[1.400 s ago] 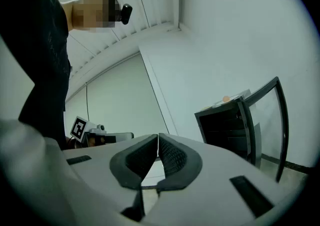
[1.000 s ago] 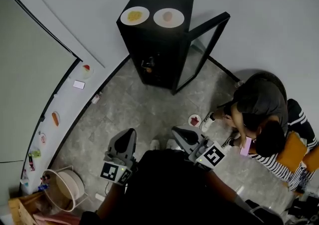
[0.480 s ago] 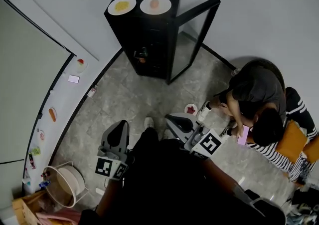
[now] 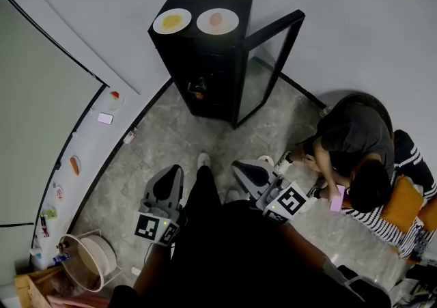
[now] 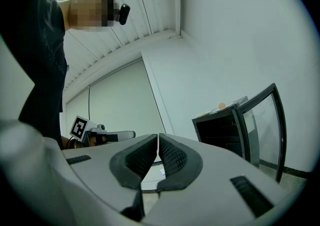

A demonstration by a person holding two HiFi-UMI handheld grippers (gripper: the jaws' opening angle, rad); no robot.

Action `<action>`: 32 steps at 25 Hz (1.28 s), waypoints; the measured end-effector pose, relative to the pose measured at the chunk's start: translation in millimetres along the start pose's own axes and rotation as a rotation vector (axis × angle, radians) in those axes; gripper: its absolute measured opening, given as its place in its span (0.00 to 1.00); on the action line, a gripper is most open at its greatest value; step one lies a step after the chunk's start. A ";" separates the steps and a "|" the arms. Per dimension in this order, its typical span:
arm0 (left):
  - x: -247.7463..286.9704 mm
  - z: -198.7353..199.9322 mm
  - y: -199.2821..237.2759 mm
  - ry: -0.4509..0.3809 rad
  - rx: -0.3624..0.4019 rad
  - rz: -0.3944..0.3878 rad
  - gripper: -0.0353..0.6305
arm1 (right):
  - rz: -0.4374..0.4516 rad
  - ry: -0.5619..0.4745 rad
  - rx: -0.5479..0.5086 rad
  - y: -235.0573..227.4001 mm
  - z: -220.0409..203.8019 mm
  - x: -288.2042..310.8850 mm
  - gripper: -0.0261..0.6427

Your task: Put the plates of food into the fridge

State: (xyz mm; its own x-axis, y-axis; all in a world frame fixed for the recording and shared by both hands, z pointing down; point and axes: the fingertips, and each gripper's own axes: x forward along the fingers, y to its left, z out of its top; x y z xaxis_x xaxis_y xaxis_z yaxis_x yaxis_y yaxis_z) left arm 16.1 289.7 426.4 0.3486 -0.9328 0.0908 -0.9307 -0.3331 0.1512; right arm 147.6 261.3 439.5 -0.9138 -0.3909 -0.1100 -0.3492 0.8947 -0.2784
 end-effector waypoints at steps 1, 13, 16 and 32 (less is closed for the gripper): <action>4.2 0.0 2.9 -0.002 0.005 -0.007 0.10 | -0.004 0.002 -0.004 -4.6 0.0 2.9 0.08; 73.4 10.6 63.8 0.005 -0.019 -0.031 0.10 | -0.020 0.004 0.030 -58.4 13.7 66.8 0.08; 93.3 13.3 86.4 0.015 -0.030 -0.040 0.10 | -0.034 0.020 0.040 -75.6 15.1 92.8 0.08; 178.8 29.1 218.4 0.049 -0.068 -0.129 0.10 | -0.186 0.027 0.077 -158.7 24.5 213.1 0.08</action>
State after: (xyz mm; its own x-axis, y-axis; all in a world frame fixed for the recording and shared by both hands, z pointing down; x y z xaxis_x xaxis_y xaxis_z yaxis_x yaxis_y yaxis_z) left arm -128.0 46.2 447.0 0.4715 -0.8744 0.1143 -0.8687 -0.4382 0.2308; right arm 13.3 30.6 436.9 -0.8407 -0.5410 -0.0241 -0.4967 0.7881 -0.3635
